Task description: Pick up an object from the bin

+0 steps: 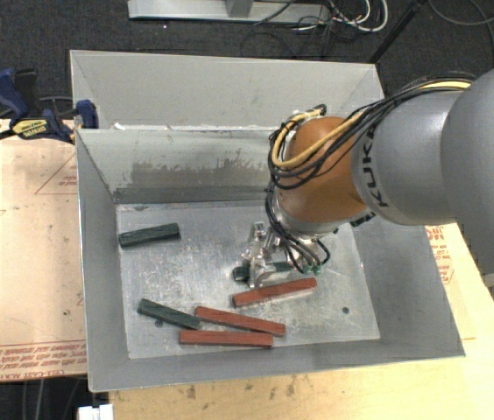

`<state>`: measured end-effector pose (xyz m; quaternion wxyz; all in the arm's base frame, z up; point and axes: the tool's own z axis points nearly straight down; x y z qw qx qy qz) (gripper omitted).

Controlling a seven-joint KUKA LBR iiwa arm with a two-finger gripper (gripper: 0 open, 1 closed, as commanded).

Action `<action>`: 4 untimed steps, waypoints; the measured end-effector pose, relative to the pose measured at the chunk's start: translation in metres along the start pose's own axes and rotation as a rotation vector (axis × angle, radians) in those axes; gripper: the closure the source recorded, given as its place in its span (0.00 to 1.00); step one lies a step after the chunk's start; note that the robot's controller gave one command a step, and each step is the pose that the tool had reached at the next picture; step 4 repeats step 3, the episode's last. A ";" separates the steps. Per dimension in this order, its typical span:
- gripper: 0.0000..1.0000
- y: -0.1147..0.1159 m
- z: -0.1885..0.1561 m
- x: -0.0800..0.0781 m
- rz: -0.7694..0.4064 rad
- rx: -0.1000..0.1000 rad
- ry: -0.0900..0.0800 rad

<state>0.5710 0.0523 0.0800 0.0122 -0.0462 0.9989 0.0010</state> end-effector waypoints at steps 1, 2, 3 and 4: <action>1.00 0.000 0.000 0.000 0.000 0.000 0.000; 1.00 0.011 -0.145 0.000 -0.044 0.000 0.019; 1.00 0.011 -0.144 0.001 -0.043 0.000 0.021; 1.00 0.011 -0.144 0.001 -0.043 0.000 0.021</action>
Offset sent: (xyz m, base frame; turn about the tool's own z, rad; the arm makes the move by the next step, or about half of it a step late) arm -0.0060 0.0105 0.1441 -0.0452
